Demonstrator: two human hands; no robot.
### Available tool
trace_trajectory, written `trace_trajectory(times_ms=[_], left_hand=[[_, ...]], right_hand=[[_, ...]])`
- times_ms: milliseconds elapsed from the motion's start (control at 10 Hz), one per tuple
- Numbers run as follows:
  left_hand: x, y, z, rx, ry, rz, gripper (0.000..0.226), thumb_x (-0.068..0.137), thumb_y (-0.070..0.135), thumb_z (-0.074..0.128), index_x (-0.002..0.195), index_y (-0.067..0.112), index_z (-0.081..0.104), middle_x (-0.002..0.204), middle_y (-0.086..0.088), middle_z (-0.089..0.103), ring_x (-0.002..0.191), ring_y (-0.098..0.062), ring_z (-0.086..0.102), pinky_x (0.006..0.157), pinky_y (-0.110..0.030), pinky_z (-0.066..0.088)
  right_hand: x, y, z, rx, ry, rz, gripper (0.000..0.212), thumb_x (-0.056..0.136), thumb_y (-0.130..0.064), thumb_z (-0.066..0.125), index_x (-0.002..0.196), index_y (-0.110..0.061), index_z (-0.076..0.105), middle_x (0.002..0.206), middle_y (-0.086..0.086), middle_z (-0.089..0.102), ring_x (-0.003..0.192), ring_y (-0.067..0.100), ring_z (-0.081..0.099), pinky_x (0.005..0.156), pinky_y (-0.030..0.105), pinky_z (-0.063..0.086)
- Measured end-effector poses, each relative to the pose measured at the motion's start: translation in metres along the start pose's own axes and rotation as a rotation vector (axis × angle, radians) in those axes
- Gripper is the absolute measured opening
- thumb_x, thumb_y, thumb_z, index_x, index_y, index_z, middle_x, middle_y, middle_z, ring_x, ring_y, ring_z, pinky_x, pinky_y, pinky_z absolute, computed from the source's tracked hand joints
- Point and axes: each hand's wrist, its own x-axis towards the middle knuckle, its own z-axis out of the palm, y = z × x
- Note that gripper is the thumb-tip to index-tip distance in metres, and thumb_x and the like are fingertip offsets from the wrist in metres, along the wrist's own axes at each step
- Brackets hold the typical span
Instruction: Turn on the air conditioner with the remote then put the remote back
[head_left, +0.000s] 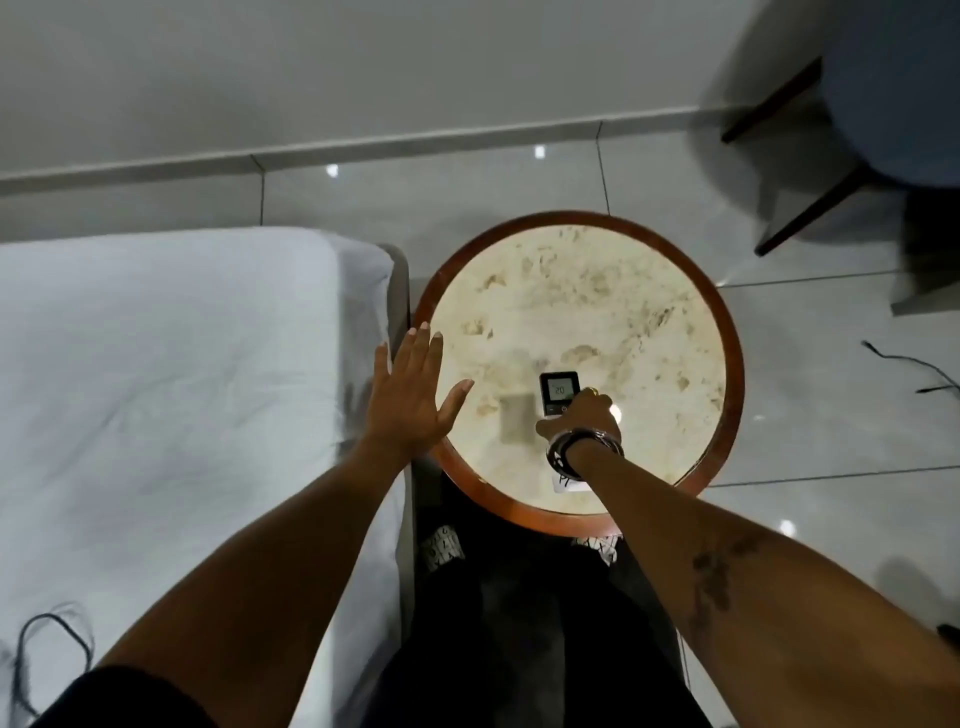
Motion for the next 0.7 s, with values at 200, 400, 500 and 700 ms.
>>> trace_trajectory(times_ms=[200,400,500,700], left_hand=[[0.013,-0.028,0.059,0.035,-0.1,0.038,0.079,0.095,0.063,0.024,0.148,0.006,0.033,0.157,-0.017,0.033,0.147,-0.03,0.027,0.118,-0.057,0.014],[0.036,-0.033,0.086,0.01,-0.124,-0.012,0.081,0.095,0.064,0.023,0.151,0.007,0.023,0.161,-0.017,0.022,0.15,-0.029,0.019,0.119,-0.056,0.008],[0.044,-0.029,0.094,-0.001,-0.148,-0.007,0.081,0.095,0.065,0.023,0.152,0.008,0.021,0.162,-0.016,0.021,0.15,-0.03,0.017,0.12,-0.056,0.009],[0.05,-0.022,0.094,-0.022,-0.155,-0.008,0.08,0.095,0.066,0.022,0.153,0.01,0.021,0.162,-0.014,0.022,0.15,-0.029,0.018,0.12,-0.056,0.007]], right_hand=[[0.059,-0.006,0.043,0.023,-0.003,0.052,0.062,0.072,-0.027,0.08,0.122,-0.006,0.049,0.121,0.014,0.052,0.106,0.033,0.061,0.081,0.039,0.053],[0.087,-0.002,0.074,0.005,-0.039,0.094,0.062,0.073,-0.024,0.08,0.125,-0.006,0.051,0.124,0.015,0.052,0.108,0.032,0.06,0.087,0.041,0.054],[0.092,0.0,0.082,-0.019,-0.037,0.105,0.06,0.076,-0.027,0.079,0.127,-0.008,0.053,0.124,0.014,0.053,0.112,0.029,0.058,0.088,0.041,0.054],[0.086,-0.01,0.082,-0.061,0.023,0.109,0.068,0.079,-0.048,0.072,0.126,-0.005,0.05,0.122,0.015,0.055,0.108,0.035,0.059,0.084,0.043,0.052]])
